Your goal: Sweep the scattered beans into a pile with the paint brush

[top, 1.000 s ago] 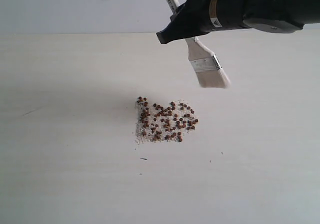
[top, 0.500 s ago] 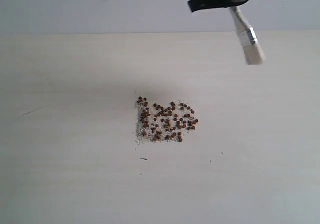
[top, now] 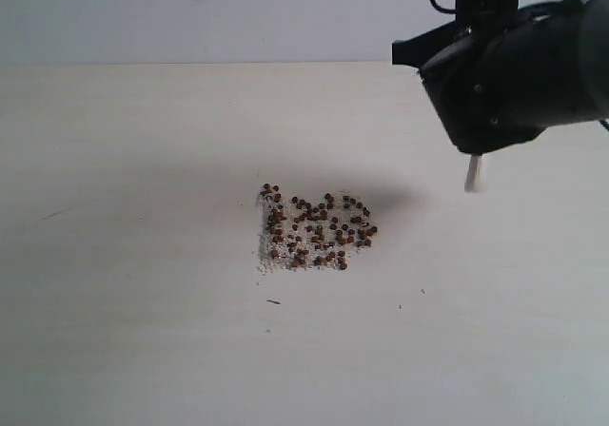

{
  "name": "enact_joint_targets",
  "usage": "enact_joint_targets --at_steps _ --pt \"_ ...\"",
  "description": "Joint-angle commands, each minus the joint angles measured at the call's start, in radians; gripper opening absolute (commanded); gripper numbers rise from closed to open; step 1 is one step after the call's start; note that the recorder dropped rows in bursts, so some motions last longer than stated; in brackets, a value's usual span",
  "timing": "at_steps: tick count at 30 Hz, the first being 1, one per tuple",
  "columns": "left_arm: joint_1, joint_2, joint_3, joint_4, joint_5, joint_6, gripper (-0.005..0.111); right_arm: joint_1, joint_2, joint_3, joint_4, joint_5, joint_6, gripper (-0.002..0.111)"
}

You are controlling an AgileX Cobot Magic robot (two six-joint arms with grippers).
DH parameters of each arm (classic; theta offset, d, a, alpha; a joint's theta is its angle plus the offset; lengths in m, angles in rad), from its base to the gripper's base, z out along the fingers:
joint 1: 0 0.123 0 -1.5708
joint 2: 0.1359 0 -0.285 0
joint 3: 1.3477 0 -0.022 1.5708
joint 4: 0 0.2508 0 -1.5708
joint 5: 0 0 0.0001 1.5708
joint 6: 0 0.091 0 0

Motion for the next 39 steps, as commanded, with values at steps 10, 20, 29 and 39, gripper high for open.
enact_joint_targets --at_steps 10,20,29,39 --pt "0.001 -0.003 0.0 -0.003 -0.005 -0.002 0.0 0.035 0.041 -0.057 -0.033 0.109 -0.113 0.0" --pt "0.001 -0.003 0.0 -0.003 -0.005 -0.002 0.0 0.035 -0.088 -0.164 -0.033 -0.48 -0.849 0.0" --pt "0.001 -0.003 0.0 -0.003 -0.005 -0.002 0.0 0.035 -0.349 0.009 -0.033 -0.534 -0.866 0.0" --pt "0.001 -0.003 0.0 -0.003 -0.005 -0.002 0.0 0.035 -0.637 0.222 -0.033 -0.606 -0.68 0.0"
